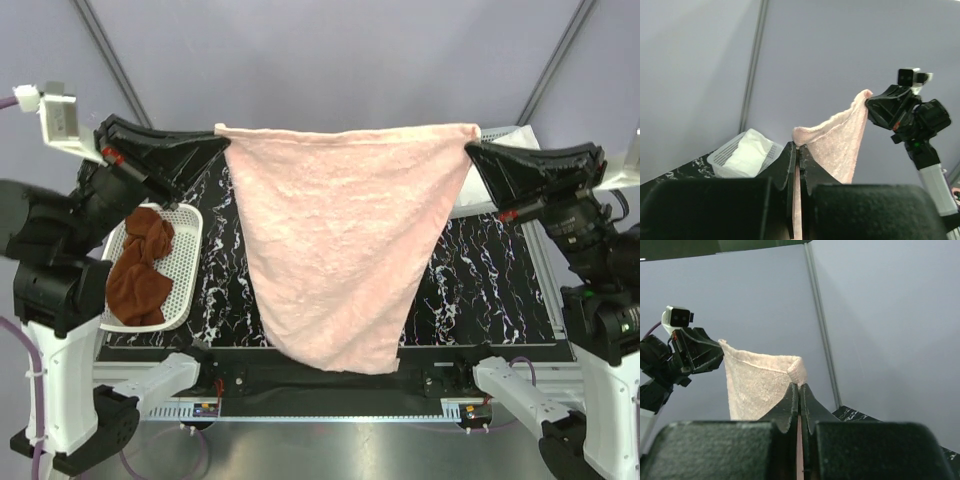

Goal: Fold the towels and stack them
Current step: Flatten out the crumpled towel

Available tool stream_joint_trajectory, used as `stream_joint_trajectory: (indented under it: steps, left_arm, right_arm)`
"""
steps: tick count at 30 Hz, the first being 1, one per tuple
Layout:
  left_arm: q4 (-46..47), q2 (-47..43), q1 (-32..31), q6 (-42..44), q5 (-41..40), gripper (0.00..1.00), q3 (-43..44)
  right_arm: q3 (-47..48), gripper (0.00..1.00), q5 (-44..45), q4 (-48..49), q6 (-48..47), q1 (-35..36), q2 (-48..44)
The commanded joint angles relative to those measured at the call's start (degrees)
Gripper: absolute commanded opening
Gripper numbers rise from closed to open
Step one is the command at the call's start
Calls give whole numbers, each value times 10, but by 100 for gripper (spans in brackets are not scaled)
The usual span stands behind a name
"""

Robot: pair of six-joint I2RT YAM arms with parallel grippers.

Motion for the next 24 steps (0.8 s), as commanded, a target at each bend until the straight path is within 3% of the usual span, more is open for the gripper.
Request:
stream_joint_trajectory:
  steps: [1,5,7,12,17,21,24]
  left_arm:
    - [-59,53,0,45,-46,0,37]
    - [-123,167,4,122,-134,0,111]
    - [-123,214,35,128,-146,0,134]
    - [-2,347,110,82,-96,0,152]
    - [96,491,124,92,-81,0,197]
    - [145,582,143,79,-48,0,219]
    - [165,629,147,86,-30,0,222]
  right_arm:
    - [42,0,61,0,-42,2,67]
    - [59,0,77,9,-75,1,159]
    - [88,0,99,8,-117,2,228]
    - [190,0,91,22,-163,-21,417]
    - [303,0,42,45,-166,-63,609]
    - [399,0,-20,50,-156,-89,717]
    - [379,0,-41,79,-170,-93,752]
